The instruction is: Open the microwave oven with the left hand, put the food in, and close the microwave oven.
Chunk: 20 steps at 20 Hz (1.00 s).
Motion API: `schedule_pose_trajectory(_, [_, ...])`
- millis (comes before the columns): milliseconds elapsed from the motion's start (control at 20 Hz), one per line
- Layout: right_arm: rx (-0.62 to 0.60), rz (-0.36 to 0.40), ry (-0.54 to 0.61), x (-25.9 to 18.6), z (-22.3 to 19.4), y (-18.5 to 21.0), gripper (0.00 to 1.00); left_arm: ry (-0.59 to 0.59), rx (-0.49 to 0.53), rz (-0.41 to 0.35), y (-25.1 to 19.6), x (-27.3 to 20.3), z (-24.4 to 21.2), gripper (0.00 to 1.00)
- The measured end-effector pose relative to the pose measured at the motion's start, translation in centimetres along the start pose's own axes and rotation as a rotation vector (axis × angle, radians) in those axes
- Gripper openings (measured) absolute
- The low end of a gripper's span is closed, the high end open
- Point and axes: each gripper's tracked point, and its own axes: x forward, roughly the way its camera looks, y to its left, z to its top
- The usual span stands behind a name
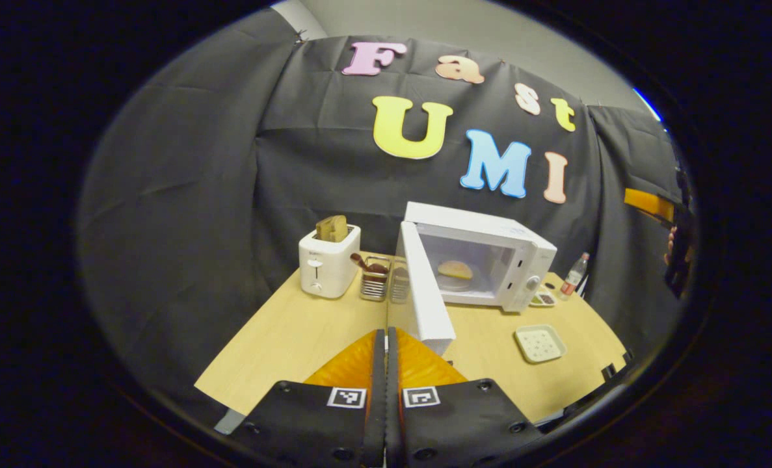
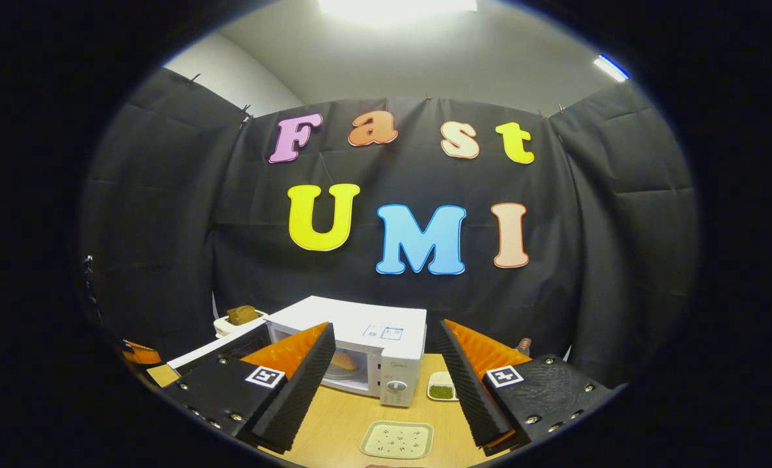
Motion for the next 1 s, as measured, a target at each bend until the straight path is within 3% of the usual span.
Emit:
schedule_pose_trajectory(200, [-0.002, -0.022, -0.002, 0.7, 0.2, -2.0, 0.96, 0.041, 0.043, -0.014, -2.0, 2.0, -0.7, 0.07])
schedule_pose_trajectory(500, [0.020, -0.060, 0.007, 1.9, 0.0, -4.4, 0.97, 0.076, 0.071, -0.114, -8.0, 2.9, -1.2, 0.07])
schedule_pose_trajectory(1000, [0.068, -0.122, 0.031, 3.4, -0.7, -8.0, 0.96, 0.132, 0.150, -0.341, -20.6, 7.0, -1.0, 0.07])
